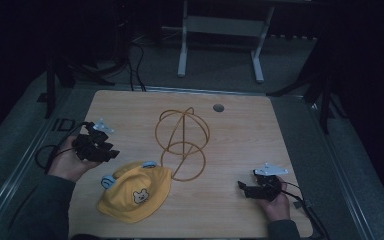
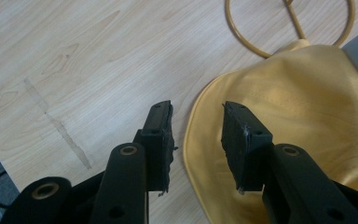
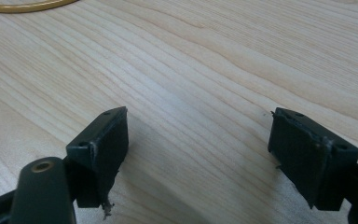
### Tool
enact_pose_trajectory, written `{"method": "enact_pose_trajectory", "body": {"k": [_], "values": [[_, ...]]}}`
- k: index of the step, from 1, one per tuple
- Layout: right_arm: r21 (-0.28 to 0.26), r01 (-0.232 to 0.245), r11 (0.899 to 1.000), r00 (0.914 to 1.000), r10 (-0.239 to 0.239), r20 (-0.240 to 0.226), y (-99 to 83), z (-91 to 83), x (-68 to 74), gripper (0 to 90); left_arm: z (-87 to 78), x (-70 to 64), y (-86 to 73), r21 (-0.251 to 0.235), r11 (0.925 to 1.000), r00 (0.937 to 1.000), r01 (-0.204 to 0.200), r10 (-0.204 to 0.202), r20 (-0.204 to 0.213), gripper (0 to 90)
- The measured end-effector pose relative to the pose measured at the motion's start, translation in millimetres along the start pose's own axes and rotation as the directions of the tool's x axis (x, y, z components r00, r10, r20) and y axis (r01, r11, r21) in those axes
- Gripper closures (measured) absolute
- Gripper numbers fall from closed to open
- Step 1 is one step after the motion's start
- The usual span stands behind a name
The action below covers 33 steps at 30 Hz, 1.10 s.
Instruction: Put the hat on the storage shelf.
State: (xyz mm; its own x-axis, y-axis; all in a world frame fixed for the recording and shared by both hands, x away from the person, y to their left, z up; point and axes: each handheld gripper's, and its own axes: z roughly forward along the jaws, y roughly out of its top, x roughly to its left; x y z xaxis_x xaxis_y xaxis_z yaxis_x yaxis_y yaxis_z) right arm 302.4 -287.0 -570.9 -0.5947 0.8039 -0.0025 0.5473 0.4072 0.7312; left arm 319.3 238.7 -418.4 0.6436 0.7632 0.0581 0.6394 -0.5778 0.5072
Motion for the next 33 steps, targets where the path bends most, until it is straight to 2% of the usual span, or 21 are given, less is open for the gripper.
{"method": "enact_pose_trajectory", "body": {"k": [13,25,30,33], "values": [[0.0,-0.004,1.0,1.0,0.004,0.0,0.1,0.0,0.2,20.0,-10.9,-9.2,-1.9,-0.02,0.9998,0.9987,-0.006,0.007,0.051,63.1],[0.0,-0.004,1.0,1.0,0.004,0.0,0.1,0.0,0.3,20.1,-19.0,-16.9,-3.5,-0.034,0.9994,0.9947,-0.012,0.016,0.102,62.4],[0.0,-0.004,1.0,1.0,0.004,0.0,0.1,0.0,0.2,20.0,-22.6,-21.0,-3.5,-0.036,0.9989,0.9933,-0.029,0.033,0.111,61.0],[-0.001,-0.006,1.0,1.0,0.006,-0.001,0.2,0.0,0.4,20.1,-22.6,-22.4,-3.4,-0.029,0.9989,0.9907,-0.038,0.041,0.13,59.7]]}}
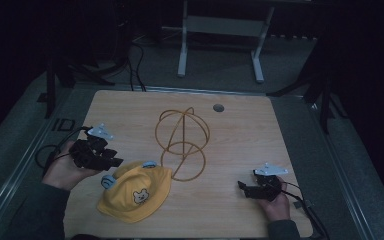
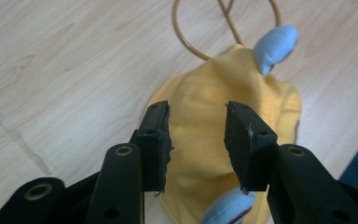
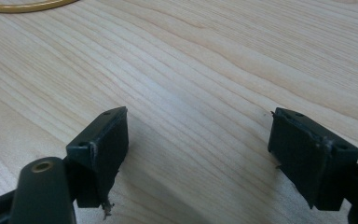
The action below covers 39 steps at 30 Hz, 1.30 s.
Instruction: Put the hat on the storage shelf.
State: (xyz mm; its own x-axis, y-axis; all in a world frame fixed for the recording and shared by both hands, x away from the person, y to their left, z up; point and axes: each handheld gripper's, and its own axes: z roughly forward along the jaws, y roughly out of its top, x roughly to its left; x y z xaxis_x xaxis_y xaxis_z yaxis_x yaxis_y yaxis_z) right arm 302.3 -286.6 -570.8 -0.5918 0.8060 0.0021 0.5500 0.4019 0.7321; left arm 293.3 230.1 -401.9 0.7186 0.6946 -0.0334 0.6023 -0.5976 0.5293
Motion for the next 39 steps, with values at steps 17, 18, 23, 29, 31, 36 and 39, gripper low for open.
{"method": "enact_pose_trajectory", "body": {"k": [17,18,23,29,31,36,39], "values": [[0.001,0.002,1.0,1.0,-0.002,0.001,0.0,0.0,-0.1,20.1,1.0,-15.2,2.8,0.028,0.9982,0.9962,-0.052,0.05,0.071,56.9],[0.001,0.002,1.0,1.0,-0.002,0.001,-0.1,0.0,-0.1,20.1,1.2,-15.9,3.0,0.029,0.9982,0.996,-0.052,0.05,0.074,56.8],[0.0,0.002,1.0,1.0,-0.002,0.0,-0.1,0.1,-0.1,20.0,2.0,-19.4,4.0,0.034,0.9971,0.9948,-0.068,0.065,0.078,56.7],[-0.001,0.003,1.0,1.0,-0.003,0.0,-0.1,0.1,-0.1,20.0,5.0,-22.3,4.3,0.045,0.9961,0.9936,-0.076,0.072,0.087,57.4],[0.0,0.003,1.0,1.0,-0.003,0.001,-0.1,0.1,-0.2,20.0,7.0,-24.4,5.1,0.052,0.9952,0.9926,-0.082,0.077,0.093,57.4],[0.0,0.004,1.0,1.0,-0.004,0.001,-0.1,0.0,-0.3,20.1,9.4,-26.6,5.8,0.066,0.9938,0.9925,-0.09,0.084,0.09,57.4],[0.0,0.005,1.0,1.0,-0.005,0.0,-0.1,0.0,-0.3,20.0,13.8,-29.3,7.1,0.086,0.991,0.9912,-0.102,0.094,0.093,57.4]]}}
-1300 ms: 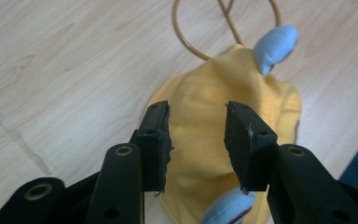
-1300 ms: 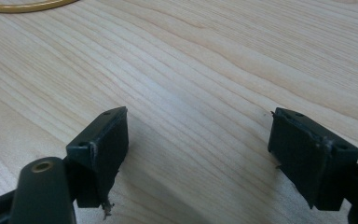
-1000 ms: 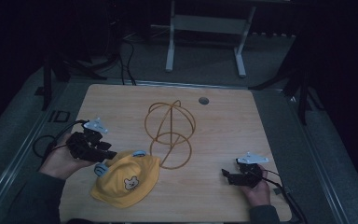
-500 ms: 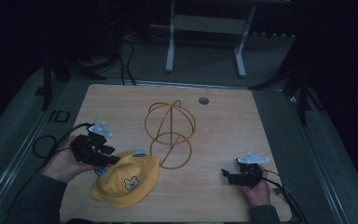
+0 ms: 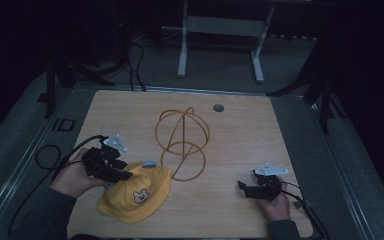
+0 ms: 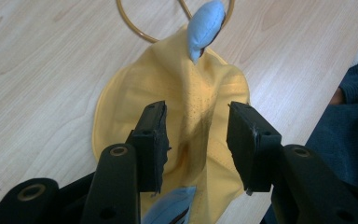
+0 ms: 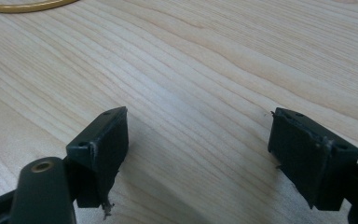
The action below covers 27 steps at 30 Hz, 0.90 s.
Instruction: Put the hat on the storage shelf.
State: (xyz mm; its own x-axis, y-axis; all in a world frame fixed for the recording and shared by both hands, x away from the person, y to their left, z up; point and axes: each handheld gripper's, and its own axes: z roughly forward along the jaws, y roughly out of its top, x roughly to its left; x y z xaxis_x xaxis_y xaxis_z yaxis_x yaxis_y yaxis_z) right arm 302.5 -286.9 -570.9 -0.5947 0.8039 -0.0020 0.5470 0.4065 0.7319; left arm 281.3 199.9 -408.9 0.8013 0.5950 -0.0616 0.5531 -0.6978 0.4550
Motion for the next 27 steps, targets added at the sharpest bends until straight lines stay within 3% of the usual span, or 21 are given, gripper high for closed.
{"method": "enact_pose_trajectory", "body": {"k": [17,27], "values": [[0.0,-0.001,1.0,1.0,0.001,0.0,0.0,0.0,0.0,20.1,17.9,-1.7,8.1,0.076,0.997,0.9999,-0.012,0.012,0.002,57.7],[0.0,-0.001,1.0,1.0,0.001,0.0,0.0,0.0,0.1,20.0,32.3,-2.8,14.9,0.175,0.9841,0.9987,-0.032,0.038,-0.032,59.4]]}}
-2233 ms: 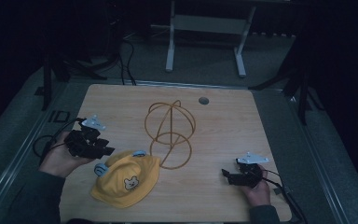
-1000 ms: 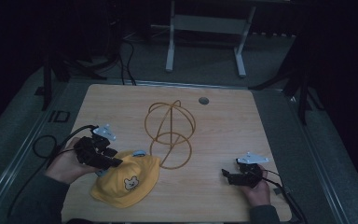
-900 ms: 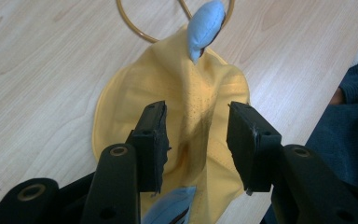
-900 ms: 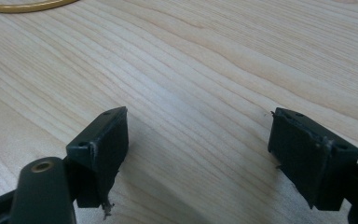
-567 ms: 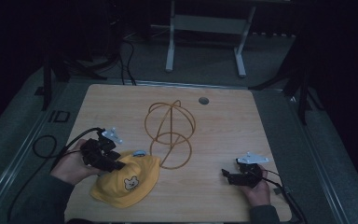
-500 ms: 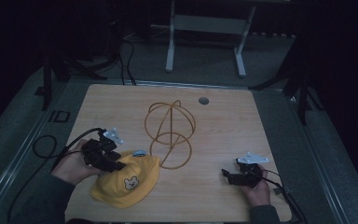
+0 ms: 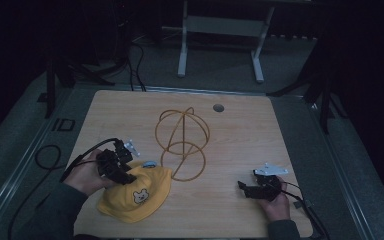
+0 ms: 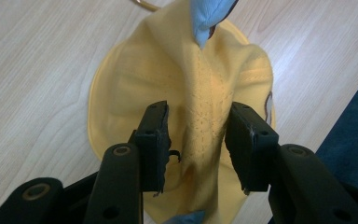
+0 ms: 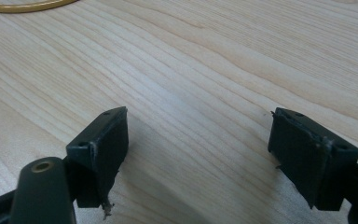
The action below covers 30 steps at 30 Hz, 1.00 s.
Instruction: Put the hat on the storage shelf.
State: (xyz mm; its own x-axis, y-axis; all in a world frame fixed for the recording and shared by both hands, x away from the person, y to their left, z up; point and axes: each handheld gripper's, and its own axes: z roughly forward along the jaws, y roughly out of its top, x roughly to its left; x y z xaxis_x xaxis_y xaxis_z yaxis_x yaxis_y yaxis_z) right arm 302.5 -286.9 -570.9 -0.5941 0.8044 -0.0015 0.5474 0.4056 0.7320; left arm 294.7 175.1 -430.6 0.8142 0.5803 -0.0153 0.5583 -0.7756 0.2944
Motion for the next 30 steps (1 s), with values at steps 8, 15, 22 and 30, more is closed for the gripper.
{"method": "enact_pose_trajectory", "body": {"k": [8,15,22,30], "values": [[0.0,0.0,1.0,1.0,0.0,0.0,0.0,0.0,0.0,20.0,6.3,-3.3,5.3,0.062,0.9974,0.9993,-0.037,0.037,0.01,63.9],[0.0,0.0,1.0,1.0,0.0,0.0,0.0,0.0,0.0,20.1,8.9,-1.6,7.0,0.088,0.9951,0.9989,-0.046,0.045,0.011,65.7],[0.0,0.0,1.0,1.0,0.0,0.0,0.0,0.0,0.0,20.1,7.6,-0.2,5.7,0.082,0.9949,0.9981,-0.058,0.057,0.024,75.8],[0.0,0.0,1.0,1.0,0.0,0.0,0.0,0.0,0.0,20.1,-0.4,1.2,1.8,0.053,0.9964,0.9975,-0.067,0.065,0.025,78.7]]}}
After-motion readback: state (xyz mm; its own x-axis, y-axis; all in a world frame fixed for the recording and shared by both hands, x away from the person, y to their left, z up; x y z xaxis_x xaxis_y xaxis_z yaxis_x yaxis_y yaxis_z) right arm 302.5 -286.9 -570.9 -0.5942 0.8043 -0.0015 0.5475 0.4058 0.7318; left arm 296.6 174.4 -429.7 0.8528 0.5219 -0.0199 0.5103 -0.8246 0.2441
